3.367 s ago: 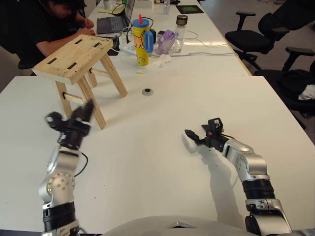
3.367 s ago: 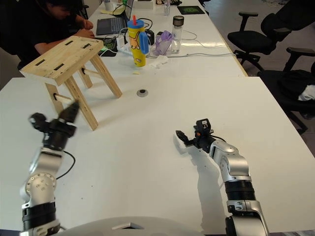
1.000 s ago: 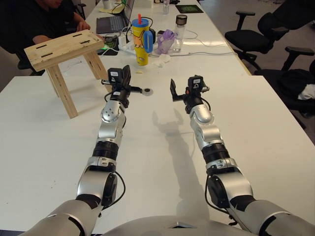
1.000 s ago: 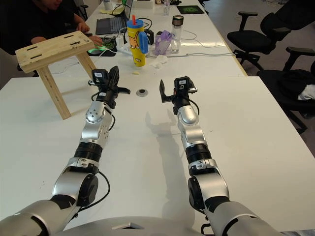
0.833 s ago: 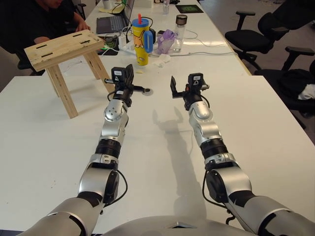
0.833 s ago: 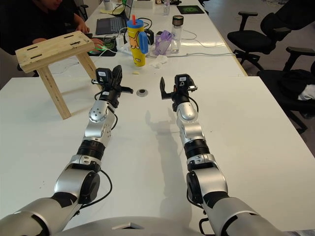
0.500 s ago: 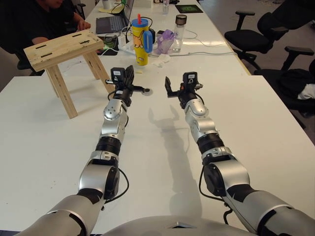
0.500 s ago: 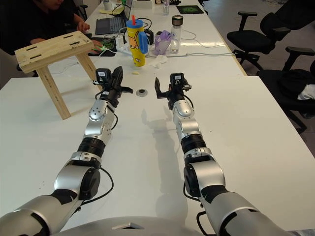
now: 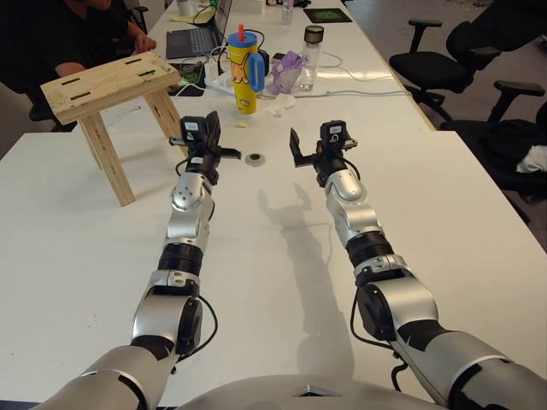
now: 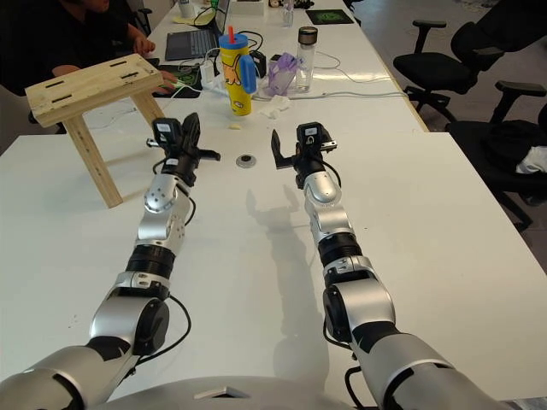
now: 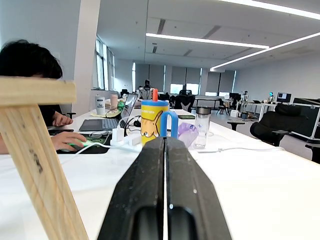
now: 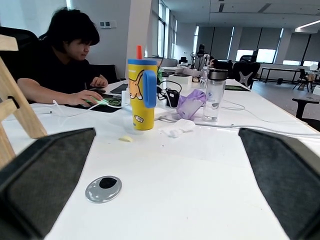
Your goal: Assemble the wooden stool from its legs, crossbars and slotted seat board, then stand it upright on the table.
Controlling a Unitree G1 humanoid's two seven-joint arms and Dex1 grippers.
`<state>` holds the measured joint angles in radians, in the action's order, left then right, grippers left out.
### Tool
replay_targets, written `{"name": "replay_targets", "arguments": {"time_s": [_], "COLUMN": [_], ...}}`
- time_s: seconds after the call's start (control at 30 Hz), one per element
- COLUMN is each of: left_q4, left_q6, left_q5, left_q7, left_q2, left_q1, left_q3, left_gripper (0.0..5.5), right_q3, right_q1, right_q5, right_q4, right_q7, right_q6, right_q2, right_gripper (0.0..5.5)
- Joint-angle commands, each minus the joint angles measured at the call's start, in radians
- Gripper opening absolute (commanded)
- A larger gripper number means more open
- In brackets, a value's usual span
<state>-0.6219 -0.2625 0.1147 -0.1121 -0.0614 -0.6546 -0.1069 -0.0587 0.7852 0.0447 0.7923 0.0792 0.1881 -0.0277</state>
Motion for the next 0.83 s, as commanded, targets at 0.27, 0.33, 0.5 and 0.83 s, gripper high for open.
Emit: {"name": "replay_targets", "arguments": {"time_s": [0.27, 0.33, 0.5, 0.83], "left_q4": [-0.138, -0.172, -0.189, -0.093], "left_q6": [-0.130, -0.141, -0.149, -0.123], "left_q5": [-0.029, -0.027, -0.023, -0.037], "left_q7": [0.060, 0.060, 0.040, 0.041], "left_q2": [0.020, 0.026, 0.035, 0.062], "left_q1": [-0.050, -0.062, -0.112, -0.033], "left_q3": [-0.013, -0.015, -0.003, 0.019], "left_gripper": [0.02, 0.02, 0.02, 0.02], "right_q3": [-0.007, -0.012, -0.014, -0.030], "right_q1": [0.017, 0.020, 0.008, -0.026], "right_q5": [-0.050, -0.050, -0.061, -0.006], "right_q4": [0.009, 0.014, -0.058, -0.080], "right_q7": [-0.089, -0.086, -0.100, -0.041], "right_q6": [0.004, 0.004, -0.025, -0.032], "right_q2": [-0.026, -0.034, -0.051, -0.034], "right_gripper": [5.40, 5.40, 5.40, 5.40]}}
